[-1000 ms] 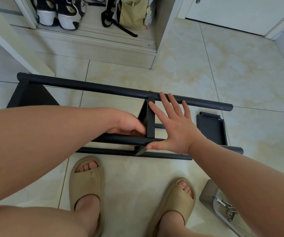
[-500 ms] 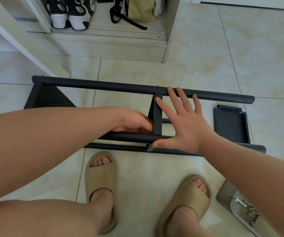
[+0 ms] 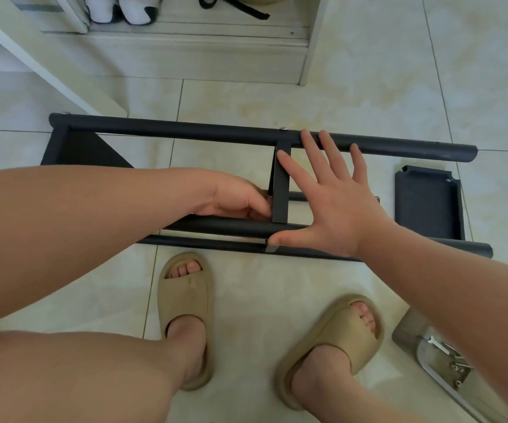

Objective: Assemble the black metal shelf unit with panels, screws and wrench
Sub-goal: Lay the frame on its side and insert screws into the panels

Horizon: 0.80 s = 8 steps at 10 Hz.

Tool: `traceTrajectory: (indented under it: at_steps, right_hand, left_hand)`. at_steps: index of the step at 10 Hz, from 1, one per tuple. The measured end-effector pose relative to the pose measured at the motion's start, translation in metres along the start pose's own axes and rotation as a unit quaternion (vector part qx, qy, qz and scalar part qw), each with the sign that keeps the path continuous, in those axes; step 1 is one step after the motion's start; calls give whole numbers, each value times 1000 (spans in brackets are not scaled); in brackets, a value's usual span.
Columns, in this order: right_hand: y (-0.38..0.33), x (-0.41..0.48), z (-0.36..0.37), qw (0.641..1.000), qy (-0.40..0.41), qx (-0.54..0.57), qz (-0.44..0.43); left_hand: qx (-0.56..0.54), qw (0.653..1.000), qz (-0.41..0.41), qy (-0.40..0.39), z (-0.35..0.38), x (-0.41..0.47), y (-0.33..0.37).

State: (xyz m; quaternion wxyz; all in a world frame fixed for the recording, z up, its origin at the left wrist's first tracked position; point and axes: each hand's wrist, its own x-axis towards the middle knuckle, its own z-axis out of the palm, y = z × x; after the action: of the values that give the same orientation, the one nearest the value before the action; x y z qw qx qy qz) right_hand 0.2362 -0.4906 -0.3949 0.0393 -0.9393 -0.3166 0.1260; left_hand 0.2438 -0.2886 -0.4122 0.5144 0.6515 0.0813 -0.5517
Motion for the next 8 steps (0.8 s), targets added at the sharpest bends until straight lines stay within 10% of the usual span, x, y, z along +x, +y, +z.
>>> traceTrajectory:
  at_steps: [8]
  right_hand:
    - [-1,-1,2,1000,10,-8,-2]
  left_hand:
    - [-50,997,-26,-46,-4,3,-3]
